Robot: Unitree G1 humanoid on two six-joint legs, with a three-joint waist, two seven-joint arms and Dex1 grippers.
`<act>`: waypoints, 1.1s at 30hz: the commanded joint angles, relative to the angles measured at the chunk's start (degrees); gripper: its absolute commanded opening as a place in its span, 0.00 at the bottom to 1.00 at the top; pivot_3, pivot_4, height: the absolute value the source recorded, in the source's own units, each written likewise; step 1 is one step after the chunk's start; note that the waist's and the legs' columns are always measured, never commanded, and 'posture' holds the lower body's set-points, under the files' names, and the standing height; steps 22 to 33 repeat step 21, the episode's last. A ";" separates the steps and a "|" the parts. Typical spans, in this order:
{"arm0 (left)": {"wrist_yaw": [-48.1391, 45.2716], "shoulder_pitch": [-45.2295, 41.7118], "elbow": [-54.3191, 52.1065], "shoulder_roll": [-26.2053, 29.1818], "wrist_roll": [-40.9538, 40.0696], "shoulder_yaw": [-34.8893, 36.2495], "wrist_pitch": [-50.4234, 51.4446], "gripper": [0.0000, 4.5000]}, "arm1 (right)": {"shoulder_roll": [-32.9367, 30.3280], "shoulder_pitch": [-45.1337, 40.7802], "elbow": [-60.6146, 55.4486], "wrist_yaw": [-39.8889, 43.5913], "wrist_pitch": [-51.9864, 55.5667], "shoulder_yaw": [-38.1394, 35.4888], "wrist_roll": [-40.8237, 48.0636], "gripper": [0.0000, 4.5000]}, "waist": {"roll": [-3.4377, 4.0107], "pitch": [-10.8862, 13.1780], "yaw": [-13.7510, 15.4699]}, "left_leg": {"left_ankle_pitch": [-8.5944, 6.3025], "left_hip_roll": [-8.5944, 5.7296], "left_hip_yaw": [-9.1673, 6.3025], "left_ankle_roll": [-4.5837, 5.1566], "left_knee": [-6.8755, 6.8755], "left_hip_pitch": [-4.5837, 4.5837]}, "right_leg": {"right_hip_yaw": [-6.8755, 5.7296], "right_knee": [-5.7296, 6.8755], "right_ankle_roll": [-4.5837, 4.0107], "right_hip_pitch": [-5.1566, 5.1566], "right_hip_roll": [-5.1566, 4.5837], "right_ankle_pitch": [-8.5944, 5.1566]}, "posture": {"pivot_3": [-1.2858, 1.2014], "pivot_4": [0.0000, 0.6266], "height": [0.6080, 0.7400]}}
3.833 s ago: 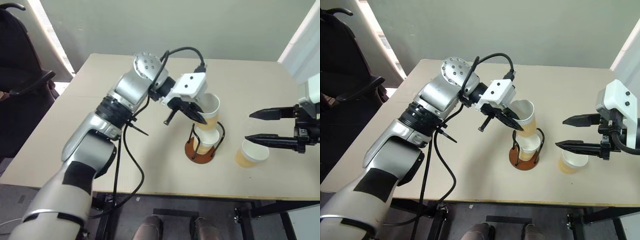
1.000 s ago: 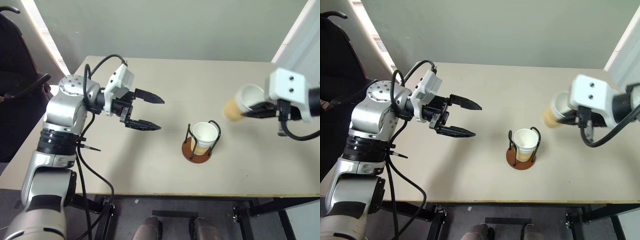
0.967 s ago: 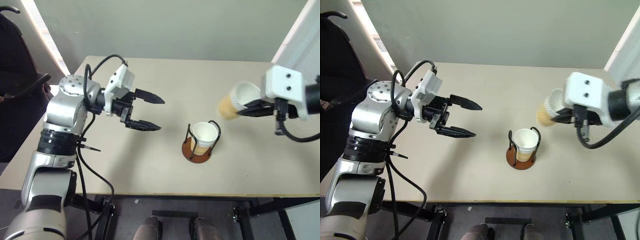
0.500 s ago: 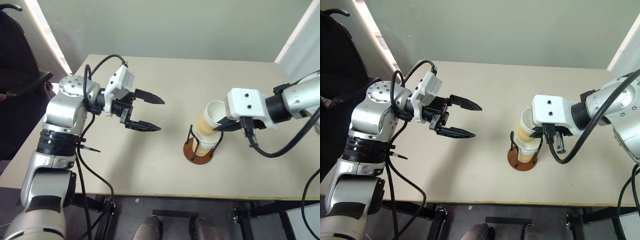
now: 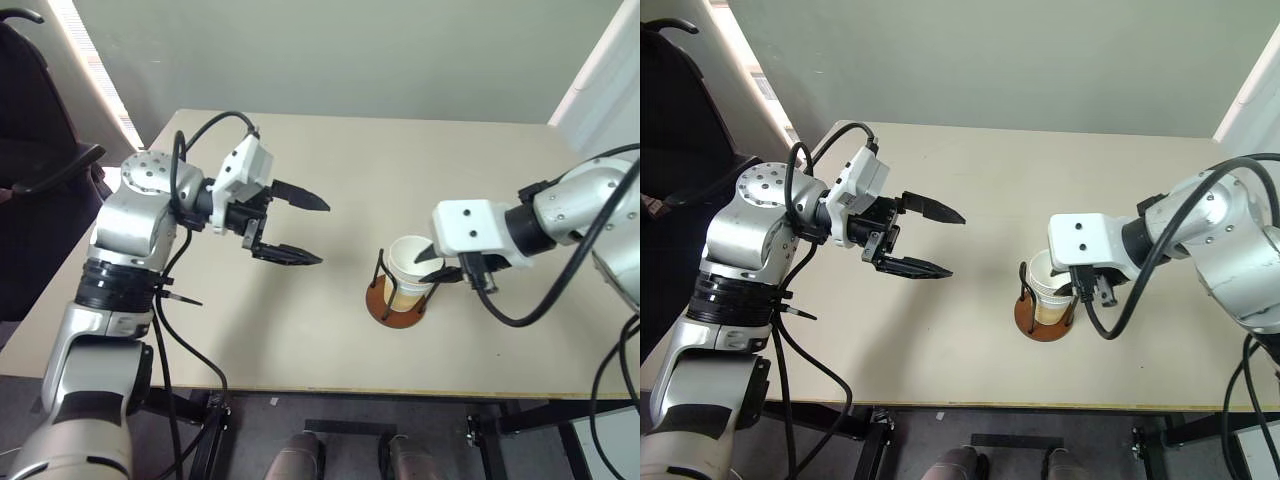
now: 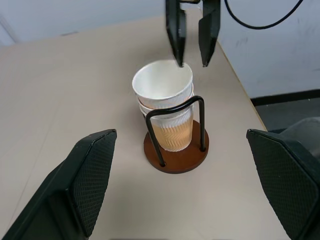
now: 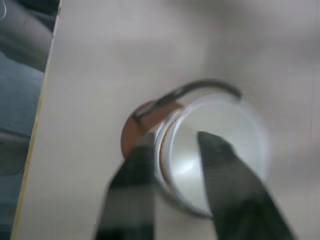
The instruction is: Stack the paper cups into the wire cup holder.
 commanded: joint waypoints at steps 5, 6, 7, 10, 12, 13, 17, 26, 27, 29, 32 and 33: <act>2.98 0.82 -1.73 0.23 -0.01 1.96 0.38 1.00 | 5.95 -5.55 4.23 -5.48 10.31 -11.06 6.10 0.72 | 0.00 0.00 0.00 | -0.01 -0.02 0.01 -0.01 -0.01 -0.01 | 0.00 -0.02 -0.02 -0.01 -0.01 -0.01 | 0.52 0.24 1.00; 4.00 1.17 -1.98 0.25 -0.37 2.63 0.94 1.00 | 6.79 -5.72 4.70 -6.86 12.98 -13.61 7.70 0.72 | 0.00 0.00 0.02 | -0.01 -0.02 0.01 -0.02 -0.03 -0.01 | 0.01 -0.02 -0.03 -0.02 0.00 -0.02 | 0.52 0.24 1.00; 5.46 1.75 -2.37 0.40 -0.73 3.58 1.52 1.00 | 7.54 -5.27 5.34 -8.31 15.69 -16.87 9.52 0.72 | -0.01 0.01 0.07 | 0.01 -0.02 0.00 -0.04 -0.07 -0.01 | 0.00 -0.02 -0.08 -0.03 0.00 -0.05 | 0.52 0.24 1.00; 9.32 3.83 -3.66 1.44 -1.36 6.48 2.81 1.00 | 7.71 -1.45 7.37 -12.15 18.81 -23.33 11.51 0.72 | -0.03 0.01 0.16 | 0.01 -0.01 -0.01 -0.09 -0.12 -0.01 | -0.03 -0.04 -0.25 -0.03 0.01 -0.15 | 0.52 0.24 1.00; 13.12 6.17 -5.17 2.89 -1.69 9.74 4.33 1.00 | 6.73 4.53 9.31 -14.86 17.97 -27.15 10.89 0.72 | -0.18 -0.03 0.19 | -0.01 0.00 -0.02 -0.15 -0.19 0.03 | -0.04 -0.09 -0.23 0.01 0.02 -0.16 | 0.52 0.24 1.00; 14.69 6.93 -5.73 3.55 -1.85 11.04 5.22 1.00 | 6.48 6.68 9.52 -15.63 17.59 -28.15 10.93 0.72 | -0.19 -0.01 0.17 | -0.04 0.01 -0.04 -0.20 -0.18 0.11 | -0.04 -0.08 -0.22 0.08 0.03 -0.17 | 0.52 0.24 1.00; 18.08 10.21 -6.94 6.91 -2.45 15.27 7.67 1.00 | 7.66 11.37 8.99 -18.29 16.54 -28.60 12.34 0.72 | -0.09 0.05 0.03 | 0.03 -0.01 0.02 -0.37 -0.33 0.13 | 0.05 0.00 -0.18 -0.06 0.04 -0.16 | 0.52 0.24 1.00; 20.17 13.55 -8.68 10.08 -3.52 18.30 10.30 1.00 | 9.49 12.08 9.08 -20.33 15.05 -27.91 13.47 0.72 | -0.09 0.04 -0.20 | 0.26 0.03 0.00 -0.60 -0.87 0.34 | 0.04 0.03 -0.22 -0.10 0.05 -0.15 | 0.52 0.24 1.00; 20.17 13.55 -8.68 10.08 -3.52 18.30 10.30 1.00 | 9.49 12.08 9.08 -20.33 15.05 -27.91 13.47 0.72 | -0.09 0.04 -0.20 | 0.26 0.03 0.00 -0.60 -0.87 0.34 | 0.04 0.03 -0.22 -0.10 0.05 -0.15 | 0.52 0.24 1.00; 20.17 13.55 -8.68 10.08 -3.52 18.30 10.30 1.00 | 9.49 12.08 9.08 -20.33 15.05 -27.91 13.47 0.72 | -0.09 0.04 -0.20 | 0.26 0.03 0.00 -0.60 -0.87 0.34 | 0.04 0.03 -0.22 -0.10 0.05 -0.15 | 0.52 0.24 1.00; 20.17 13.55 -8.68 10.08 -3.52 18.30 10.30 1.00 | 9.49 12.08 9.08 -20.33 15.05 -27.91 13.47 0.72 | -0.09 0.04 -0.20 | 0.26 0.03 0.00 -0.60 -0.87 0.34 | 0.04 0.03 -0.22 -0.10 0.05 -0.15 | 0.52 0.24 1.00; 20.17 13.55 -8.68 10.08 -3.52 18.30 10.30 1.00 | 9.49 12.08 9.08 -20.33 15.05 -27.91 13.47 0.72 | -0.09 0.04 -0.20 | 0.26 0.03 0.00 -0.60 -0.87 0.34 | 0.04 0.03 -0.22 -0.10 0.05 -0.15 | 0.52 0.24 1.00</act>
